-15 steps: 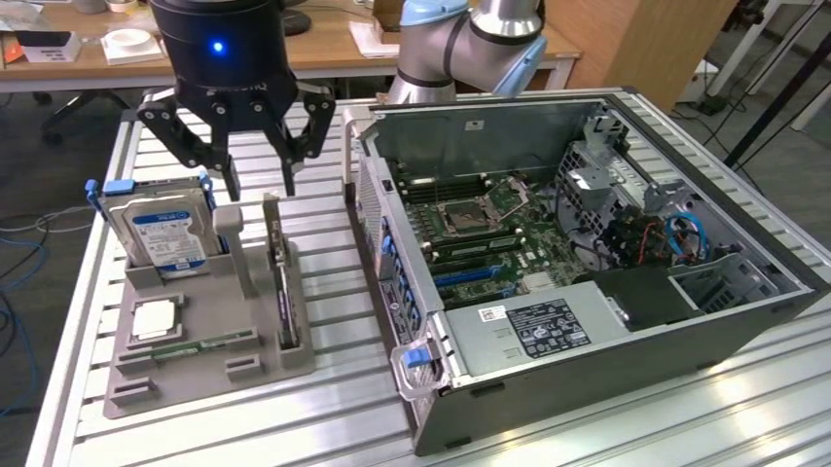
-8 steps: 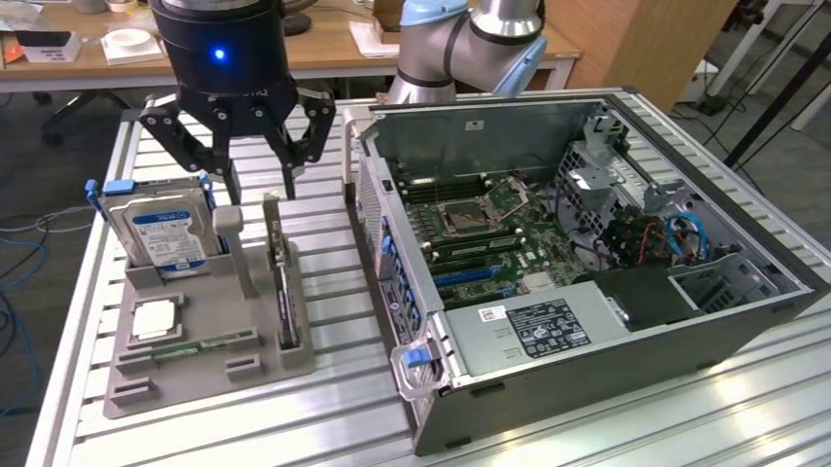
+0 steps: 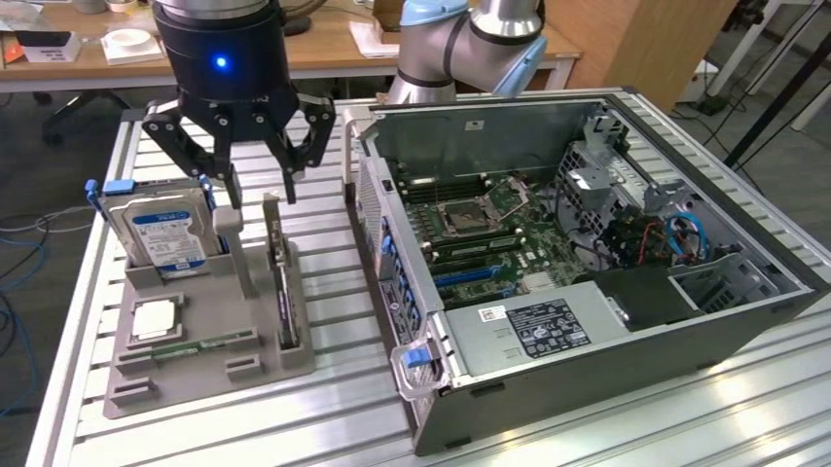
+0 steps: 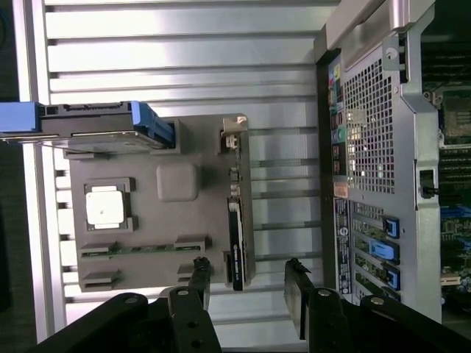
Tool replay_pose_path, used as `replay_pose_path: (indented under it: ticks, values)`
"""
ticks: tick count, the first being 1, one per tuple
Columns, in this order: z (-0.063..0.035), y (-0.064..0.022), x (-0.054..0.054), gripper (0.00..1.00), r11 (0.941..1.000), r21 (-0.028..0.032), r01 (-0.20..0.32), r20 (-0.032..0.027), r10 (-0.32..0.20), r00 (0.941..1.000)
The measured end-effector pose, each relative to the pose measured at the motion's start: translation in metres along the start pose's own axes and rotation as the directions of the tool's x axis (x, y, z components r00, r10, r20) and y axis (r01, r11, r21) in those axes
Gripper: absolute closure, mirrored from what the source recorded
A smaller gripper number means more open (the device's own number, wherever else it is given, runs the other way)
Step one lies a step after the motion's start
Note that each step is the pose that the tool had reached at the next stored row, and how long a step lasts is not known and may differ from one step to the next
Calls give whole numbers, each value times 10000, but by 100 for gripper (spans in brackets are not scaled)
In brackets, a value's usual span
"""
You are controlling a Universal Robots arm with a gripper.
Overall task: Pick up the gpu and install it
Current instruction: 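Pick up the gpu and move the gpu toward the slot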
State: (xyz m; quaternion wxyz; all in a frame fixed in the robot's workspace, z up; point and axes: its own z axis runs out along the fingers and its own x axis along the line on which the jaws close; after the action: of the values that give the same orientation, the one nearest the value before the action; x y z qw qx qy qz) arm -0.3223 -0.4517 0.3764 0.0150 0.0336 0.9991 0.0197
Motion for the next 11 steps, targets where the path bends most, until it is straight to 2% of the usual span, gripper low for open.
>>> replay_pose_path:
  ticks: [11]
  values:
    - [59, -2, 2, 47, 10000, 20, 1, 2, -1, 10000]
